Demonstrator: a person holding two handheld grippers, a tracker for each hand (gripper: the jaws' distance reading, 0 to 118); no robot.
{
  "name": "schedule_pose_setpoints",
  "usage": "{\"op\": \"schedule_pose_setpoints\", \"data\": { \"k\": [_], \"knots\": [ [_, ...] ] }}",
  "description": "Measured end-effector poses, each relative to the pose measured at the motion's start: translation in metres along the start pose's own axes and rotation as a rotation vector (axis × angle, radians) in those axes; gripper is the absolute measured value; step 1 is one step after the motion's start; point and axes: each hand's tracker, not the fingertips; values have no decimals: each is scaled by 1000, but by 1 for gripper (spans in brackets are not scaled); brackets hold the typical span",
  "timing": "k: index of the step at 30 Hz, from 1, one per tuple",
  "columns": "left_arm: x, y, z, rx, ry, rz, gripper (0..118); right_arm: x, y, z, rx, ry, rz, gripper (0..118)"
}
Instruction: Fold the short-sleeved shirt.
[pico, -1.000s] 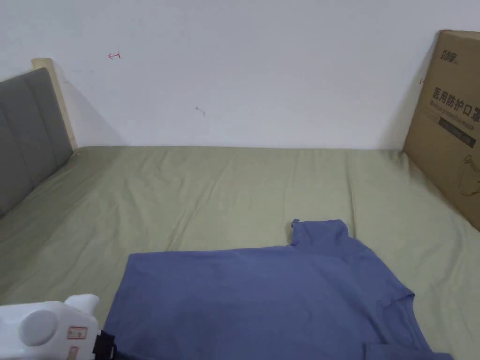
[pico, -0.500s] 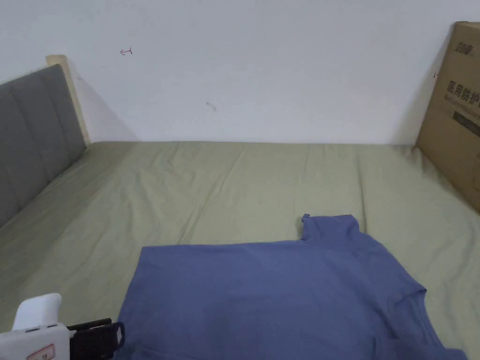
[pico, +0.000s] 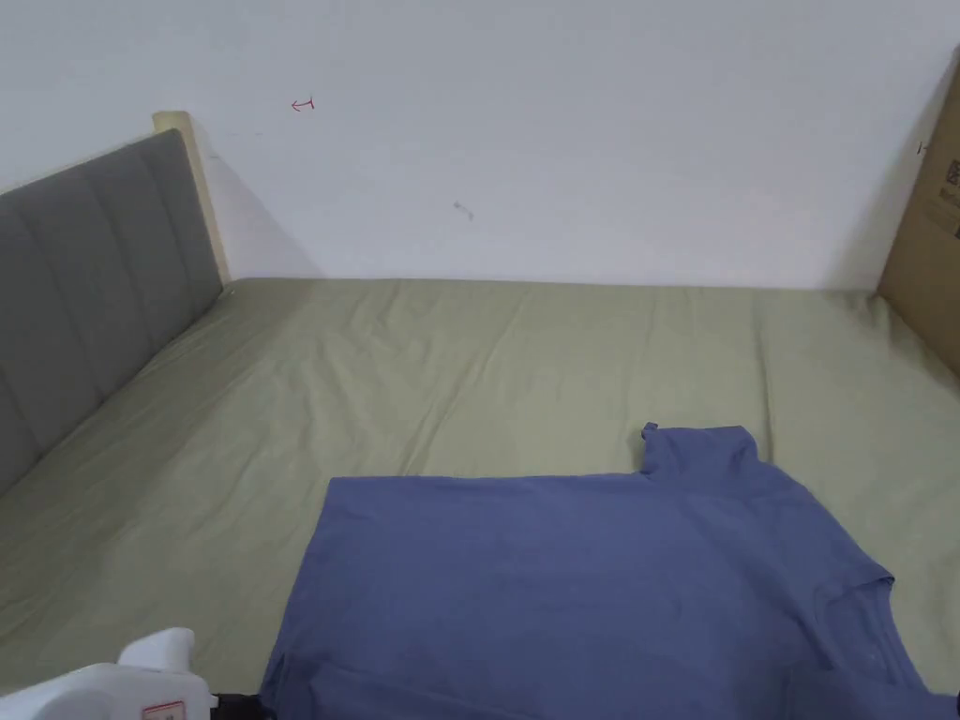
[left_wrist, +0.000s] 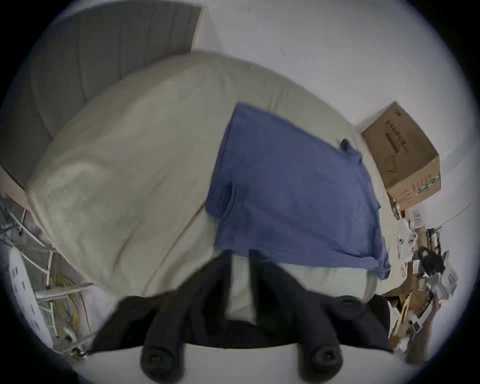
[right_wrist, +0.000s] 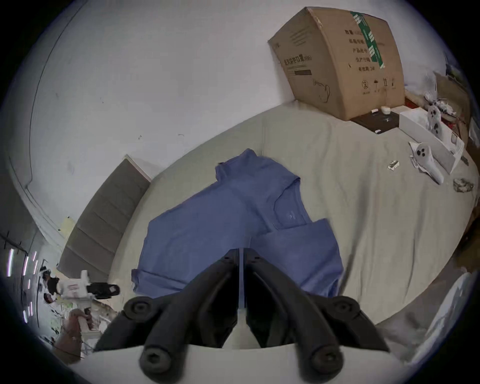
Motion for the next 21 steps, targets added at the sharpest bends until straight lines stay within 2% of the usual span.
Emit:
{"op": "schedule_pose_setpoints", "data": {
  "k": [2,3,4,8,9,10,11,12,13,14,16,18,19,21],
  "knots": [
    [-4,4,-26,-60,63,6,89,3,-1,0,-21,-8,-8,3],
    [-4,0,-34,-50,60,2,100,5,-2,0,-35,-15,-13,3],
    [-5,2,-43,-54,64,2,98,7,-1,-1,-45,-19,-16,3],
    [-7,3,-65,-72,87,19,101,14,-5,-3,-59,-45,-4,3],
    [-2,4,-62,-58,102,-10,100,17,-6,-4,-64,-46,-4,3],
    [1,3,-58,-37,102,-48,93,19,-6,-7,-77,-55,-7,3],
    [2,0,-51,-14,108,-81,72,22,-7,-10,-92,-71,-12,3],
    [5,-1,-44,12,122,-115,20,22,-8,-13,-101,-84,-17,3],
    [5,-1,-40,20,96,-130,4,25,-8,-16,-113,-93,-22,3],
    [3,-4,-32,41,131,-138,4,28,-8,-20,-126,-99,-22,3],
    [-8,-2,-21,2,-52,-58,3,31,-8,-25,-175,-106,5,2],
    [-17,-6,-7,37,-42,3,3,42,-8,-31,-231,-32,8,2],
    [-10,-18,14,58,-14,-4,3,46,-8,-34,-268,-45,18,0],
    [-16,-21,27,68,-18,-13,3,51,-6,-39,-299,-139,71,0]
  ]
}}
